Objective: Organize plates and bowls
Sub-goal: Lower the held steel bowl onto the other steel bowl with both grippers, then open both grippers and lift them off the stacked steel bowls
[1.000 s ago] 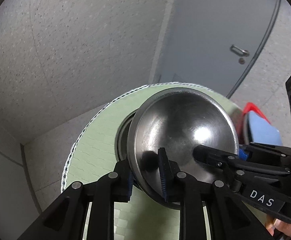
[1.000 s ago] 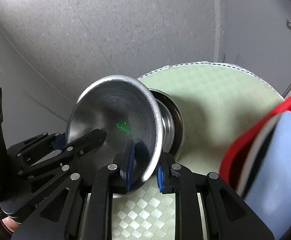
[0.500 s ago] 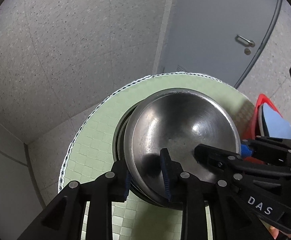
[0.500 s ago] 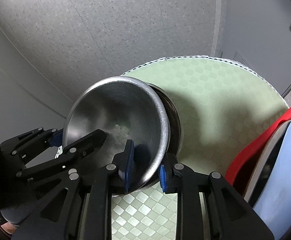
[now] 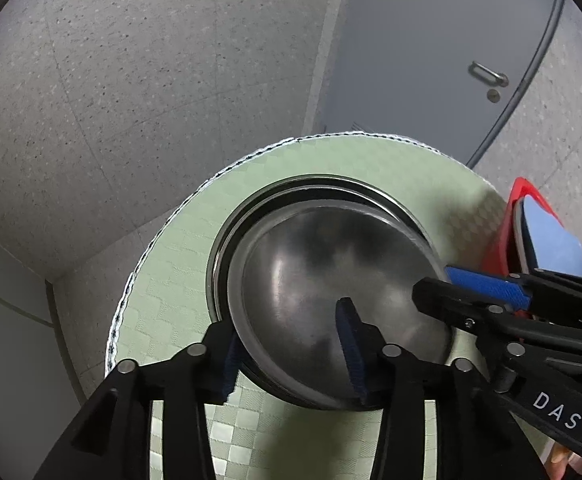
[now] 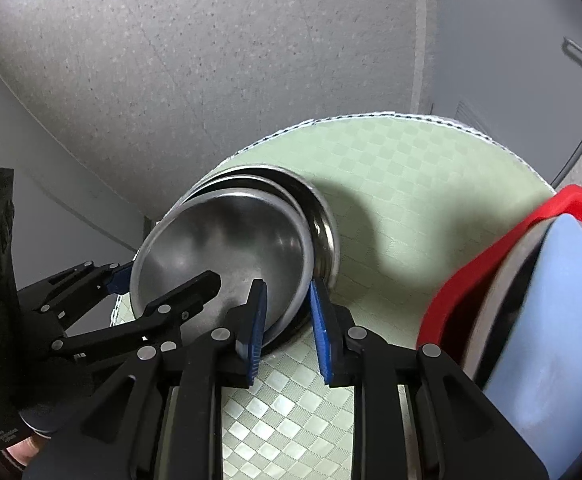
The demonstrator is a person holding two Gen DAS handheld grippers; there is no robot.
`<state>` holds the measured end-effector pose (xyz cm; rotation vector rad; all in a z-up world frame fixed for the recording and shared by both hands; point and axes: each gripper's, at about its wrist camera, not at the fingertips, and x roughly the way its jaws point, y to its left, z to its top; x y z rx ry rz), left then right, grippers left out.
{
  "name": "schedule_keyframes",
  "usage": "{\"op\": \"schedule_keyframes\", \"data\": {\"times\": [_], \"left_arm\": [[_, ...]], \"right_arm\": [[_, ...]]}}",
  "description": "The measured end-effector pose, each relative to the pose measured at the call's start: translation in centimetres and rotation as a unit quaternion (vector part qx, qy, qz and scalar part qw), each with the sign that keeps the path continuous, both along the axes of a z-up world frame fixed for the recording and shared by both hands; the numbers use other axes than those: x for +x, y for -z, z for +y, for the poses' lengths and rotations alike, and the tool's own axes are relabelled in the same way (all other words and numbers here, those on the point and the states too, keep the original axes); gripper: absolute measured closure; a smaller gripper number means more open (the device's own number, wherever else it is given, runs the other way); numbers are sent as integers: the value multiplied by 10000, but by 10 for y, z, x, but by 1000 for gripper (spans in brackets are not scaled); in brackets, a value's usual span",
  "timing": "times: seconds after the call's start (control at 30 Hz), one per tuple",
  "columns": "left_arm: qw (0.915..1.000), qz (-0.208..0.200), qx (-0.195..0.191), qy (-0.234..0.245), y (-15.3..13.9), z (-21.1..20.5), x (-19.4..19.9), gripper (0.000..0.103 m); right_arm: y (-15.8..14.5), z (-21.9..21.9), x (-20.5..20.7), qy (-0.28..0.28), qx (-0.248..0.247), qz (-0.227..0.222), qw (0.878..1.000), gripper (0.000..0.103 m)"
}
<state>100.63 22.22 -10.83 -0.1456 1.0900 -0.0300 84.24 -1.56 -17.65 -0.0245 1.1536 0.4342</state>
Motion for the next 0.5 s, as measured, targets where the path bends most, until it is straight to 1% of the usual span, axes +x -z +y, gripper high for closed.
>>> {"op": "schedule_keyframes", "data": {"times": [0.07, 0.2, 0.27, 0.3, 0.33, 0.37, 0.4, 0.43, 0.47, 0.5], "left_arm": [[10000, -13, -39, -38, -2, 0, -2, 55], [9999, -51, -110, -72, -6, -1, -8, 49], [9998, -102, -117, -81, -11, -3, -14, 44], [9998, -127, -59, -113, -13, -4, -18, 39], [9996, -153, 85, -204, -17, -4, -23, 28], [9993, -222, 157, -258, -20, -4, -28, 21], [9990, -307, 150, -271, -24, -4, -33, 20], [9988, -380, 110, -285, -29, -4, -40, 18], [9986, -436, 78, -286, -33, -4, -46, 18], [9984, -487, 71, -275, -36, -5, -52, 17]], "right_arm": [[-2, -4, -1, 29, 61, -47, 10000, 79], [-9, -12, -8, 159, 127, -186, 9996, 75], [-13, -16, -14, 212, 166, -258, 9993, 74], [-17, -19, -19, 251, 182, -322, 9990, 74], [-20, -21, -24, 284, 194, -374, 9987, 73], [-23, -23, -29, 318, 222, -426, 9983, 72], [-28, -26, -38, 369, 269, -497, 9977, 70], [-33, -28, -45, 416, 267, -576, 9971, 64], [-36, -29, -50, 445, 252, -634, 9967, 62], [-41, -31, -59, 494, 234, -726, 9959, 57]]}}
